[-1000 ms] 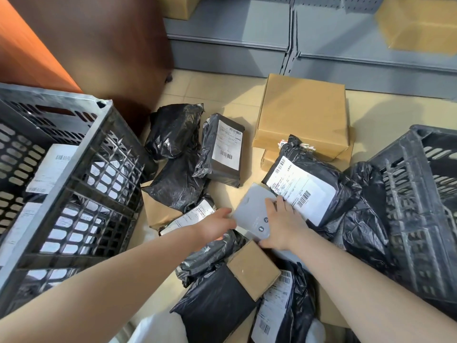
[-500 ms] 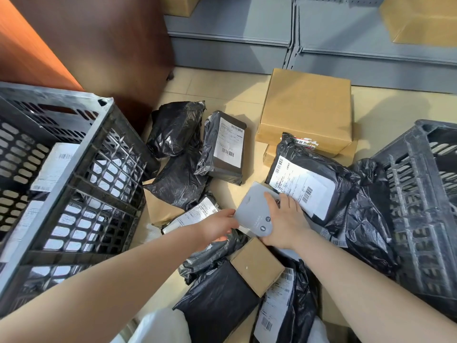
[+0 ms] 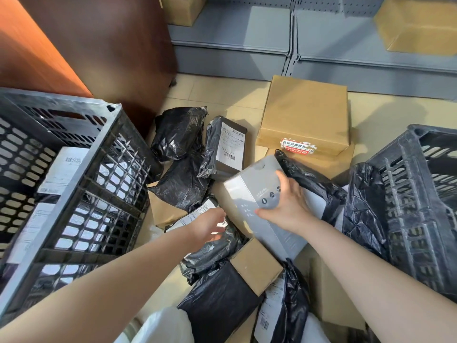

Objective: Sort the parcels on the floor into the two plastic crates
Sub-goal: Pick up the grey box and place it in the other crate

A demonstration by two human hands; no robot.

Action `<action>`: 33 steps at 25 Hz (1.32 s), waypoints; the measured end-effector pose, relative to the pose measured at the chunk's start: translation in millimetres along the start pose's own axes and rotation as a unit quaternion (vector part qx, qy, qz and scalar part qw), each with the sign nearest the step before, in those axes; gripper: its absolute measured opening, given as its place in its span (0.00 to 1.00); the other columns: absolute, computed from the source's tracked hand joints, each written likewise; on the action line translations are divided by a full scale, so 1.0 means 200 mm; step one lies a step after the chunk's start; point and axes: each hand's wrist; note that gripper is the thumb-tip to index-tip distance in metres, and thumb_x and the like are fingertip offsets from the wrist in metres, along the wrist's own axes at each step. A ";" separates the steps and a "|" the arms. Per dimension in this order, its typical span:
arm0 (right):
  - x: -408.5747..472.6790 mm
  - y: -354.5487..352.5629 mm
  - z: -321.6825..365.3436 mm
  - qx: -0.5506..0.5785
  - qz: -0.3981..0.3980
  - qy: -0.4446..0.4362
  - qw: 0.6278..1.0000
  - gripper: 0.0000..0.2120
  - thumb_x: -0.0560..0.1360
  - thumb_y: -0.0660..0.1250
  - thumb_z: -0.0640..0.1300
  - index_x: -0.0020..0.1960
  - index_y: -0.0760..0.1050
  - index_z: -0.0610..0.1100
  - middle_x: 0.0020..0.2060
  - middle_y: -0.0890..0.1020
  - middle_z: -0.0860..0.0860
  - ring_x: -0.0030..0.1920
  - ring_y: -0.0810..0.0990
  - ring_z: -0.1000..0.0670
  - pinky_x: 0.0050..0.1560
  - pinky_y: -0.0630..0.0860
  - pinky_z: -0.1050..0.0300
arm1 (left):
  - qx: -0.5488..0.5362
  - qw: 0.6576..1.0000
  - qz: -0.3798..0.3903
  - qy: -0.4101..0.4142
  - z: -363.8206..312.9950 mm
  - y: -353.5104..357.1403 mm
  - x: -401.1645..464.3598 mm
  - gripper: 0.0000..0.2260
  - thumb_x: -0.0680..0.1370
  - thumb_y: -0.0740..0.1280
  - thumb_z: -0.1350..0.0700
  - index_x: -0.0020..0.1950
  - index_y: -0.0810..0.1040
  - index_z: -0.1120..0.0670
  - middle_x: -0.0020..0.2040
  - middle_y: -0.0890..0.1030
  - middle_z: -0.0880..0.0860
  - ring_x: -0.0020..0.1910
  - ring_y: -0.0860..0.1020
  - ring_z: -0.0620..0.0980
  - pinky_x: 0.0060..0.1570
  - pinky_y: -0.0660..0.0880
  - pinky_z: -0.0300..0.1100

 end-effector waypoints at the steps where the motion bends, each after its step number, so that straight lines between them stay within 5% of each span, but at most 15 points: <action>1: -0.01 -0.02 0.03 0.019 -0.007 -0.002 1.000 0.56 0.63 0.75 0.64 0.79 0.44 0.55 0.72 0.57 0.50 0.75 0.55 0.46 0.73 0.59 0.47 | 0.015 1.000 0.004 0.003 -0.01 0.01 -0.02 0.14 0.82 0.58 0.54 0.66 0.71 0.57 0.63 0.72 0.55 0.61 0.75 0.54 0.47 0.75 0.40; 8: -0.02 -0.16 0.14 0.163 -0.039 -0.010 0.986 0.53 0.66 0.78 0.56 0.79 0.47 0.57 0.74 0.57 0.52 0.75 0.57 0.49 0.74 0.56 0.48 | 0.036 0.995 0.047 0.079 -0.11 0.02 -0.10 0.17 0.82 0.60 0.48 0.71 0.68 0.49 0.68 0.73 0.50 0.67 0.72 0.51 0.70 0.68 0.48; 14: -0.06 -0.30 0.21 0.376 -0.045 0.005 0.926 0.50 0.69 0.78 0.54 0.78 0.47 0.57 0.71 0.69 0.51 0.65 0.71 0.50 0.66 0.67 0.48 | 0.003 0.999 0.048 0.016 -0.13 0.00 -0.21 0.21 0.81 0.58 0.41 0.62 0.75 0.56 0.58 0.79 0.55 0.53 0.79 0.55 0.59 0.76 0.50; 19: -0.13 -0.35 0.29 0.546 -0.046 -0.020 0.836 0.68 0.47 0.82 0.68 0.78 0.51 0.53 0.66 0.76 0.52 0.64 0.75 0.55 0.67 0.68 0.52 | -0.156 0.972 0.174 -0.032 -0.18 0.03 -0.39 0.25 0.79 0.61 0.40 0.70 0.71 0.56 0.66 0.75 0.66 0.57 0.81 0.65 0.49 0.82 0.50; 21: -0.16 -0.35 0.33 0.580 -0.047 -0.036 0.813 0.61 0.53 0.82 0.65 0.77 0.55 0.48 0.62 0.80 0.51 0.64 0.77 0.52 0.67 0.71 0.49 | -0.219 0.953 0.210 -0.015 -0.24 0.03 -0.46 0.25 0.80 0.60 0.40 0.70 0.71 0.55 0.65 0.76 0.66 0.60 0.79 0.67 0.53 0.80 0.53; 23: -0.18 -0.36 0.34 0.615 -0.051 -0.049 0.786 0.41 0.67 0.77 0.56 0.74 0.62 0.47 0.60 0.81 0.51 0.63 0.79 0.50 0.68 0.72 0.47 | -0.270 0.935 0.228 -0.011 -0.29 0.02 -0.51 0.26 0.80 0.60 0.39 0.70 0.73 0.55 0.63 0.77 0.66 0.60 0.77 0.68 0.56 0.77 0.58; 25: -0.20 -0.37 0.35 0.641 -0.039 -0.058 0.764 0.27 0.73 0.70 0.49 0.69 0.67 0.47 0.60 0.81 0.49 0.61 0.79 0.49 0.67 0.72 0.47 | -0.298 0.929 0.218 -0.007 -0.31 0.02 -0.54 0.27 0.79 0.60 0.37 0.67 0.75 0.55 0.60 0.76 0.65 0.59 0.76 0.67 0.58 0.75 0.64; 29: -0.23 -0.33 0.36 0.623 0.001 -0.015 0.782 0.21 0.80 0.64 0.46 0.71 0.67 0.44 0.64 0.79 0.44 0.64 0.78 0.47 0.62 0.75 0.52 | -0.342 0.934 0.094 0.041 -0.31 0.01 -0.55 0.22 0.77 0.66 0.41 0.64 0.76 0.55 0.59 0.76 0.61 0.56 0.78 0.64 0.53 0.78 0.62; 33: -0.26 -0.28 0.33 0.592 0.059 0.064 0.801 0.45 0.65 0.73 0.67 0.75 0.63 0.51 0.68 0.74 0.45 0.67 0.75 0.45 0.66 0.74 0.48 | -0.273 0.951 -0.021 0.147 -0.26 -0.02 -0.52 0.23 0.78 0.68 0.46 0.72 0.68 0.48 0.60 0.80 0.55 0.56 0.80 0.56 0.47 0.81 0.56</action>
Point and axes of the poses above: each hand's wrist, its own x-axis towards the middle knuckle, its own y-axis out of the palm, z = x × y
